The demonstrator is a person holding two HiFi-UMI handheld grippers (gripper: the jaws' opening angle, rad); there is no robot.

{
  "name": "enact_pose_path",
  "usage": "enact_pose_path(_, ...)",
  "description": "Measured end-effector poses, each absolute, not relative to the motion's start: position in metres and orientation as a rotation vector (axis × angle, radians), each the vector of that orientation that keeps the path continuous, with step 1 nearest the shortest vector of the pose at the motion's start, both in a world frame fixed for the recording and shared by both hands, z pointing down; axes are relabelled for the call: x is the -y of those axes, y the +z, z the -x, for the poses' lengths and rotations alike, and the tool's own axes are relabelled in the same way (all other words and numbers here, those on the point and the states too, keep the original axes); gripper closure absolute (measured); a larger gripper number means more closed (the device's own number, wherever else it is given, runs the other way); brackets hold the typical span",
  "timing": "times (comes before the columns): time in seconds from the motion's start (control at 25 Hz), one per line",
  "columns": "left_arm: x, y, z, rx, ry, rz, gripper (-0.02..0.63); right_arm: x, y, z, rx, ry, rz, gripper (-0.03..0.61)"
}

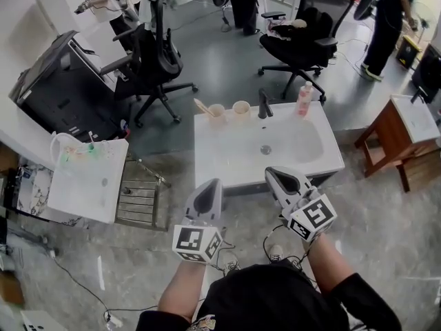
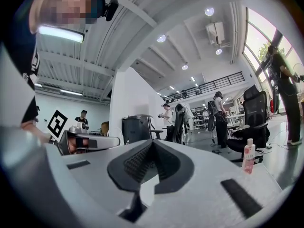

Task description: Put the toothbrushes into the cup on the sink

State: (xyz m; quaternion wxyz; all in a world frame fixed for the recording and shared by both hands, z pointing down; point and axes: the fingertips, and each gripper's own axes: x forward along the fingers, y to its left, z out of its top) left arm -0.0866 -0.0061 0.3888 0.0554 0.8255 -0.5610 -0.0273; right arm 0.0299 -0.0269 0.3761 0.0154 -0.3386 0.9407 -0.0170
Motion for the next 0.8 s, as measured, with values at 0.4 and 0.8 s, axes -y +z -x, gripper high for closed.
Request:
enact_pose_path(0.4,-0.005,0.379,0.082,1.720,-0.068,-2.519,0.609,0.017,0.369,-0.030,-2.913,-0.042,1.031,0.573)
enact_pose_path(0.8,-0.012,0.380,0.090,1.737,-0.067,-2.509,0.609,0.012,0.372,-0.026,-2.922,-0.048,1.023,0.573)
